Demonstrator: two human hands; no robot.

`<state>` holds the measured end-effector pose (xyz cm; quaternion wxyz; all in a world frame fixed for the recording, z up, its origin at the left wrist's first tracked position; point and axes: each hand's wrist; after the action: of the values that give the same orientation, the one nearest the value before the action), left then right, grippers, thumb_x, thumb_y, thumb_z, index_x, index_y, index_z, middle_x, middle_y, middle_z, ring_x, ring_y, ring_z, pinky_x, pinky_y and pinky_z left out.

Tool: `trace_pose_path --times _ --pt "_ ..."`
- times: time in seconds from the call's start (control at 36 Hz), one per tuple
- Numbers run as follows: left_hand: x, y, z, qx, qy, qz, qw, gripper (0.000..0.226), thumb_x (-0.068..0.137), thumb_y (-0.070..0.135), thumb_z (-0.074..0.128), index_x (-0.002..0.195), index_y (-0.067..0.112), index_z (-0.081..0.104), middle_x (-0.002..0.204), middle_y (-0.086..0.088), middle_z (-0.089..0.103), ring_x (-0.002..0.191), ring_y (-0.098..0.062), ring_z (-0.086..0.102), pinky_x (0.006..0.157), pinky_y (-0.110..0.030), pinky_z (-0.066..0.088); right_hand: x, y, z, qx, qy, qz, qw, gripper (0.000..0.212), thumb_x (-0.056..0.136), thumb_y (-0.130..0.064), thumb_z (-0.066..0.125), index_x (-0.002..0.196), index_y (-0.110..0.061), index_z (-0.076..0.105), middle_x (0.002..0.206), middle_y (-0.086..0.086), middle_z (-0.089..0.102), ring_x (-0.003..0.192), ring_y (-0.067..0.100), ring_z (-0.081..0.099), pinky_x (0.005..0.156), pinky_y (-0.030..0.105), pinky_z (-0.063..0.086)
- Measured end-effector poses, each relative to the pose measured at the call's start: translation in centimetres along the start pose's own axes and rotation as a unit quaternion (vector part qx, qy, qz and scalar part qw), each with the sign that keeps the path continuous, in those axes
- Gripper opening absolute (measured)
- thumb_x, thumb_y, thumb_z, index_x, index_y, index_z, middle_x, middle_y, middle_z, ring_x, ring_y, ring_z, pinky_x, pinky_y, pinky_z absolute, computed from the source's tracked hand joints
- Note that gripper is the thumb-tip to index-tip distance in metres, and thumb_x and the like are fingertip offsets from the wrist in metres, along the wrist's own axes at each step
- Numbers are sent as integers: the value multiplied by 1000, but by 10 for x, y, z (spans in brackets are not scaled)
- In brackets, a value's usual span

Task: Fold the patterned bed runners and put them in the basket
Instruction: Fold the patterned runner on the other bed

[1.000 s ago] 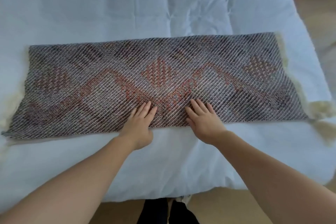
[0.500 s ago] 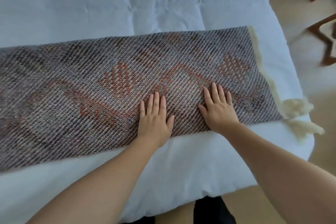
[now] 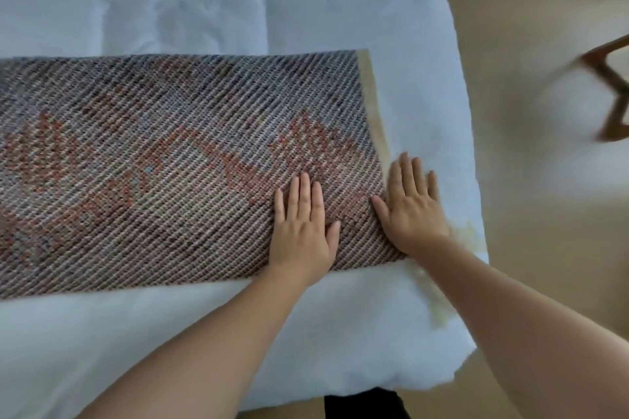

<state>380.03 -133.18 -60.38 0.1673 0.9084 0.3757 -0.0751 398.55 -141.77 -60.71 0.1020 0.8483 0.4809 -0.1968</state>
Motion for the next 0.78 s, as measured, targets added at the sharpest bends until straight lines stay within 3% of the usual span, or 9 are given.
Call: trace_pose_path --times 0.11,0.19,0.31,0.39,0.47,0.58,0.67,0.72,0.78 --pt "10 55 9 -21 -25 -15 999 77 93 51 23 148 -2 13 156 -25 9 145 -35 2 117 -51 1 14 41 -12 -9 -11 -48 999 77 93 -61 -2 149 -10 -12 156 8 -21 141 20 -25 114 38 -19" --pt "14 87 10 -41 -39 -31 998 83 90 55 23 147 -4 11 155 -27 4 145 -37 -3 117 -51 -2 32 53 -30 18 6 -68 997 76 94 -57 1 150 -7 -8 158 11 -12 145 23 -16 115 37 -16" --pt "33 123 4 -61 -55 -117 990 98 82 60 37 147 -6 5 152 -33 -3 143 -43 -9 115 -53 -9 70 47 -68 138 46 -99 984 62 101 -37 28 151 -3 14 157 18 19 146 29 13 119 38 7" --pt "47 134 2 -66 -76 -166 981 103 79 52 49 146 -5 -5 152 -33 -9 141 -42 -16 113 -54 -15 98 30 -94 242 74 -82 964 58 99 -30 42 148 -5 23 141 20 44 130 34 39 103 42 34" --pt "51 132 1 -87 -90 -177 976 99 81 37 52 146 0 -13 154 -28 -13 142 -38 -17 113 -50 -15 121 13 -112 306 70 -47 948 63 95 -34 48 147 -9 22 129 14 55 115 31 53 91 43 46" --pt "46 114 -12 -143 -84 -151 974 88 81 14 54 149 3 -2 156 -19 2 143 -31 1 119 -38 2 143 -6 -123 440 42 53 896 71 91 -40 52 148 -10 22 99 -3 61 82 11 60 72 32 49" --pt "40 94 -31 -188 -53 -146 970 76 79 3 54 146 5 19 145 -14 31 131 -27 31 110 -31 26 152 -13 -128 537 7 136 833 73 84 -28 65 145 -6 31 115 3 54 95 19 55 81 32 47" --pt "36 81 -44 -195 -40 -155 968 66 81 3 54 141 8 28 136 -11 45 122 -26 46 101 -30 35 150 -17 -131 579 -5 162 799 62 81 -20 69 136 -7 45 108 4 50 95 19 52 81 31 46" --pt "28 68 -58 -191 -33 -166 967 56 83 5 54 135 10 34 124 -11 54 111 -28 55 92 -32 40 143 -22 -136 599 -14 162 784 30 77 -14 67 106 -11 61 91 9 52 85 20 54 72 32 45"
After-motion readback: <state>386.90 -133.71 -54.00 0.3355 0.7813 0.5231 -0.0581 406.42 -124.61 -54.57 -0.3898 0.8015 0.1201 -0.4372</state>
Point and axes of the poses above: each hand's wrist, its own x-axis towards the middle knuckle, its own z-axis out of the palm, y = z × x
